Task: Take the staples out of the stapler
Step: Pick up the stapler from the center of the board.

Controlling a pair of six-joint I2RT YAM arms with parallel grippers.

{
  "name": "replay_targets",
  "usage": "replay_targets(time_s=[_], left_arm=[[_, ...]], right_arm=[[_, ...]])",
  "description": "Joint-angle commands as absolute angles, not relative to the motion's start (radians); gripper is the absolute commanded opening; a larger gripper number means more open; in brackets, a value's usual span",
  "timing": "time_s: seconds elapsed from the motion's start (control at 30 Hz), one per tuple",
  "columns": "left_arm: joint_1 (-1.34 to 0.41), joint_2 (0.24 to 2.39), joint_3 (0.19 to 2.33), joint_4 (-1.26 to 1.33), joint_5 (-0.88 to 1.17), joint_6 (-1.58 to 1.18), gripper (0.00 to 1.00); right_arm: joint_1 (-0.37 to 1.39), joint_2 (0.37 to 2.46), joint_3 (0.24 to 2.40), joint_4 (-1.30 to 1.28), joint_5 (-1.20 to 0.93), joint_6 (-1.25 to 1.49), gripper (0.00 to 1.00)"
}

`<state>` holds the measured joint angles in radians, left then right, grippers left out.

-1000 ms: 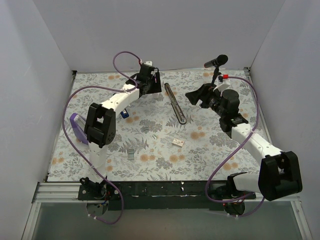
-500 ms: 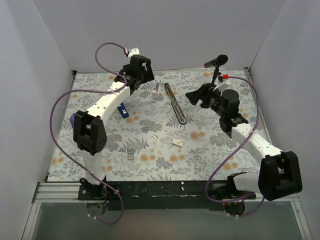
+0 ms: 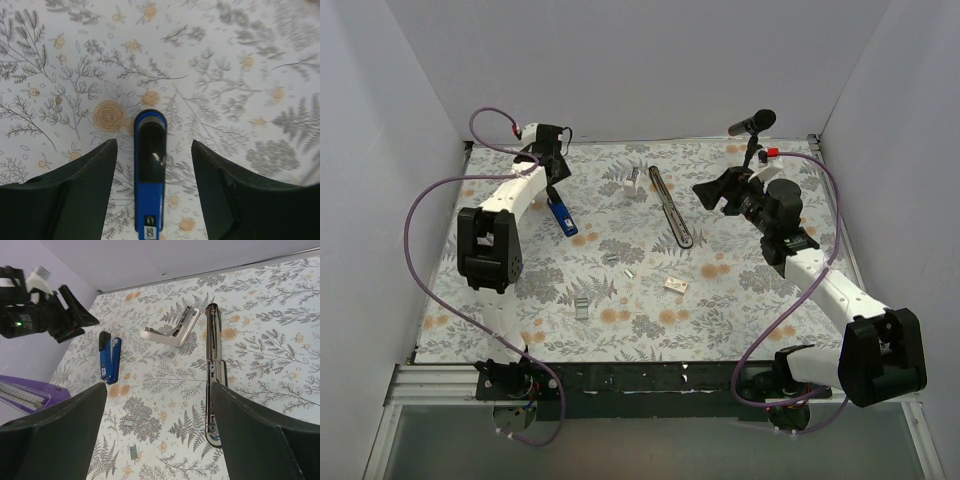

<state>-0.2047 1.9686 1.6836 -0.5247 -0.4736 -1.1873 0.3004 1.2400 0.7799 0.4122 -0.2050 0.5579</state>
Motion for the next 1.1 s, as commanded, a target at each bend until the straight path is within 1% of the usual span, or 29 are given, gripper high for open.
replay_targets(time_s=[0.0, 0.17, 0.3, 0.4, 0.57, 0.7, 0.77, 0.83, 0.9, 0.97, 1.07], left_arm=[[-0.169, 2.048, 1.729, -0.585, -0.404, -1.201, 0.60], [-0.166, 2.120, 1.762, -0.603, -0.403, -1.201, 0.59], [-0.166, 2.164, 1.773, -0.610, -0.396, -1.200, 0.54], [-0.164, 2.157, 1.769, -0.612, -0.393, -1.203, 0.49], [-0.166, 2.137, 1.778, -0.627, -0.387, -1.186, 0.48], [-0.166, 2.135, 1.784, -0.641, -0.356, -1.164, 0.39], [-0.166, 2.132, 1.787, -0.650, -0.353, -1.155, 0.32], [-0.164, 2.128, 1.781, -0.652, -0.339, -1.143, 0.14], [-0.166, 2.117, 1.781, -0.657, -0.321, -1.102, 0.00], [-0.178, 2.099, 1.775, -0.666, -0.299, -1.075, 0.00], [-0.198, 2.013, 1.730, -0.652, -0.244, -1.029, 0.00]], right_arm=[[0.291, 1.209, 0.799, 0.434, -0.204, 0.519, 0.92], [0.293, 1.210, 0.804, 0.428, -0.199, 0.506, 0.92], [0.290, 1.216, 0.811, 0.425, -0.193, 0.503, 0.92], [0.291, 1.226, 0.816, 0.425, -0.193, 0.500, 0.92], [0.290, 1.239, 0.815, 0.429, -0.199, 0.506, 0.91], [0.290, 1.250, 0.813, 0.445, -0.212, 0.522, 0.91], [0.291, 1.252, 0.816, 0.443, -0.219, 0.523, 0.91], [0.290, 1.255, 0.813, 0.442, -0.218, 0.523, 0.91], [0.291, 1.259, 0.808, 0.440, -0.218, 0.523, 0.91], [0.291, 1.264, 0.804, 0.434, -0.230, 0.522, 0.90], [0.293, 1.275, 0.793, 0.433, -0.299, 0.520, 0.90]])
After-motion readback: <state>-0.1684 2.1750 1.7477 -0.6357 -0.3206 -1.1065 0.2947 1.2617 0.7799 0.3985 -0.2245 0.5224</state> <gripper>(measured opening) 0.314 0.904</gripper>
